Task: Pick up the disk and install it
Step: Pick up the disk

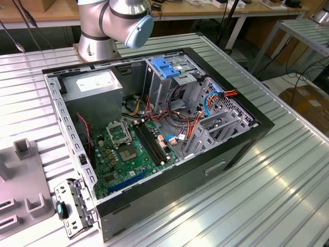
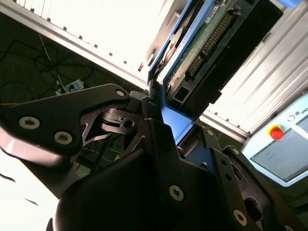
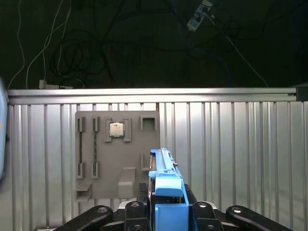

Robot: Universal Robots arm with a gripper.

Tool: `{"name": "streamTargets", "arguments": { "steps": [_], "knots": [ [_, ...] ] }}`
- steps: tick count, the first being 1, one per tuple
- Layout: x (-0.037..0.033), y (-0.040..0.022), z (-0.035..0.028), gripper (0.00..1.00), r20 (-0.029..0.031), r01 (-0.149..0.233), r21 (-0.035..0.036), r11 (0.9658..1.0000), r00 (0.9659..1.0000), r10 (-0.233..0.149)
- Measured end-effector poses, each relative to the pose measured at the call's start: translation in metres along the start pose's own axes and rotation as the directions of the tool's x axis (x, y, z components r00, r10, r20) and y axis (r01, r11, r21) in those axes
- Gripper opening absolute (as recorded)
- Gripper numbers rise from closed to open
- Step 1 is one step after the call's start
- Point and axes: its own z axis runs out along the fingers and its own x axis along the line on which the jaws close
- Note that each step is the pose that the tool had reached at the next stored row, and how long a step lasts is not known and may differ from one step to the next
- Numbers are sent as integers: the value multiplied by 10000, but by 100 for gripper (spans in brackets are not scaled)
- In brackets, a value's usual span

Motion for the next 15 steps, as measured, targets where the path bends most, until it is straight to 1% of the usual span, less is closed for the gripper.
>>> {"name": "streamTargets", "arguments": {
  "steps": [4, 5, 9, 11, 15],
  "knots": [
    [-1, -46, -1, 37, 0, 0, 0, 10000, 10000, 0],
    [-1, -67, -1, 37, 0, 0, 0, 10000, 10000, 0],
    [-2, -109, -2, 37, 0, 0, 1, 10000, 10000, 0],
    [-3, -146, -2, 37, 0, 0, 1, 10000, 10000, 0],
    [-4, -199, -3, 37, 0, 0, 0, 10000, 10000, 0]
  ]
}}
